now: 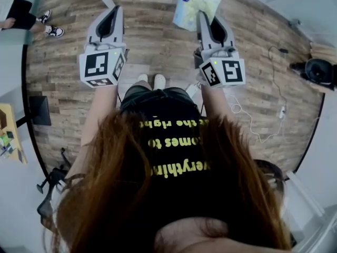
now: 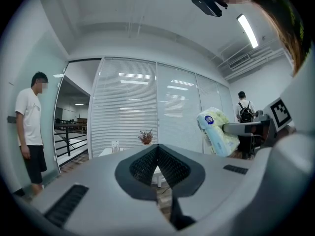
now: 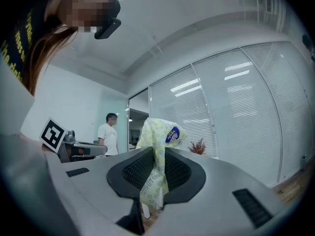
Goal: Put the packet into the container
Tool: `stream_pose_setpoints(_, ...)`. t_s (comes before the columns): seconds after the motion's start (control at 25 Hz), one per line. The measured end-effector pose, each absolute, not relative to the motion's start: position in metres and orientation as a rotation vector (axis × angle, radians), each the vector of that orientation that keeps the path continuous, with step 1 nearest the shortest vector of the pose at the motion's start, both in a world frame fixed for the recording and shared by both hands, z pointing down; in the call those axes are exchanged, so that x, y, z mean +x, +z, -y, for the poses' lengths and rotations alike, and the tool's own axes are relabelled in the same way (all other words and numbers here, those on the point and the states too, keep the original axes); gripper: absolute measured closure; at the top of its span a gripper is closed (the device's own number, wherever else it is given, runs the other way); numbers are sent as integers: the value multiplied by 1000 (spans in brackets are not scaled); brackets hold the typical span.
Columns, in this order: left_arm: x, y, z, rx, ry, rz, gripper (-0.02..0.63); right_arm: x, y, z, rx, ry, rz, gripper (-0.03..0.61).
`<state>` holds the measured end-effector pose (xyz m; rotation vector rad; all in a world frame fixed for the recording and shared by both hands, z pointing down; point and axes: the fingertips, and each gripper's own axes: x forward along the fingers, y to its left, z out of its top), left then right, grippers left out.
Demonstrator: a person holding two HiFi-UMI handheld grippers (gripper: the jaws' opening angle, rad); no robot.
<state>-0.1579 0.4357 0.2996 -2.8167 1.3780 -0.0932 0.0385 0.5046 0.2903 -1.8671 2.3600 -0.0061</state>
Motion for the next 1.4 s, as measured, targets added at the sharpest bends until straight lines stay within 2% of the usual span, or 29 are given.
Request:
stream_pose_setpoints(0.6,-127,314,-374,-2845,-108,-1433,612,83,301,-449,-1858,-42,-2367,509)
stream_pose_setpoints(1.4,-120,302,-108,-2876,-18,-1339,614,115,273,-195,-2029,95,-2251,509)
